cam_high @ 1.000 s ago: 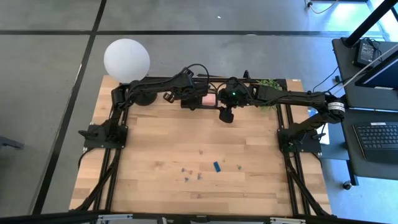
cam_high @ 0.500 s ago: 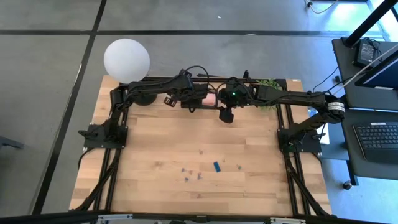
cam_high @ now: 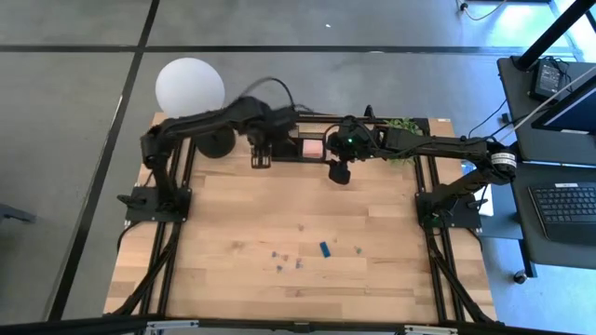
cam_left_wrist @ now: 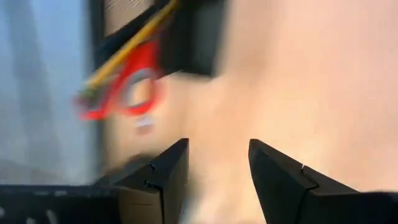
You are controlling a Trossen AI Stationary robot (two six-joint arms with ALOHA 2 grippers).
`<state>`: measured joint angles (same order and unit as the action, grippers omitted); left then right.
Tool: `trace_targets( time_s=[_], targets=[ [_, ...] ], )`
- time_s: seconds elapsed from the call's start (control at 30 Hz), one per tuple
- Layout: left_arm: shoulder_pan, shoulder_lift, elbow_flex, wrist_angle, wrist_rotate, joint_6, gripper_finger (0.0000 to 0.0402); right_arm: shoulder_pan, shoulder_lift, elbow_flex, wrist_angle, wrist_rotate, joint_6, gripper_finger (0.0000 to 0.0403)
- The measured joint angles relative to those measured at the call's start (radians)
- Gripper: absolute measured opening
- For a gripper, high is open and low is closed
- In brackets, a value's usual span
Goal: Pick and place office supplies into organizer
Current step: Put the blue eraser into the black desk organizer
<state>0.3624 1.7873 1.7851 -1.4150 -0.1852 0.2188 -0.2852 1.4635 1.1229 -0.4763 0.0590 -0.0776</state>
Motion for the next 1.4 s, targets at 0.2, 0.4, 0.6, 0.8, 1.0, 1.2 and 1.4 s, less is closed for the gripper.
trace_targets(
  time_s=[0.2, 0.4, 0.6, 0.8, 1.0, 1.2, 1.4],
  targets=[
    [0.024, -0.141, -0.103, 0.222, 0.328, -0.121, 0.016, 0.003, 0.0, -0.001, -0.046, -0.009, 0.03, 0.0255],
    [-0.03, -0.234, -0.321, 0.325, 0.394, -0.229, 0.0164, 0.004, 0.0, -0.001, -0.07, -0.028, 0.108, 0.0255],
    [-0.131, -0.363, -0.661, 0.765, 0.441, -0.324, 0.0162, 0.004, 0.0, -0.001, -0.105, -0.072, 0.247, 0.0255],
    [-0.215, -0.536, -0.907, 1.154, 0.389, -0.452, 0.016, 0.015, 0.0, -0.001, -0.104, -0.236, 0.283, 0.0255],
    [-0.325, -0.697, -1.062, 1.298, 0.273, -0.483, 0.016, 0.112, 0.0, -0.001, -0.07, -0.181, 0.41, 0.0255],
    [-0.44, -0.864, -1.194, 1.357, 0.198, -0.504, 0.0159, 0.275, 0.001, -0.001, -0.073, -0.051, 0.679, 0.0255],
    [-0.543, -1.025, -1.335, 1.477, 0.152, -0.539, 0.0159, 0.448, 0.028, 0.029, -0.066, 0.052, 0.904, 0.0255]
  ],
)
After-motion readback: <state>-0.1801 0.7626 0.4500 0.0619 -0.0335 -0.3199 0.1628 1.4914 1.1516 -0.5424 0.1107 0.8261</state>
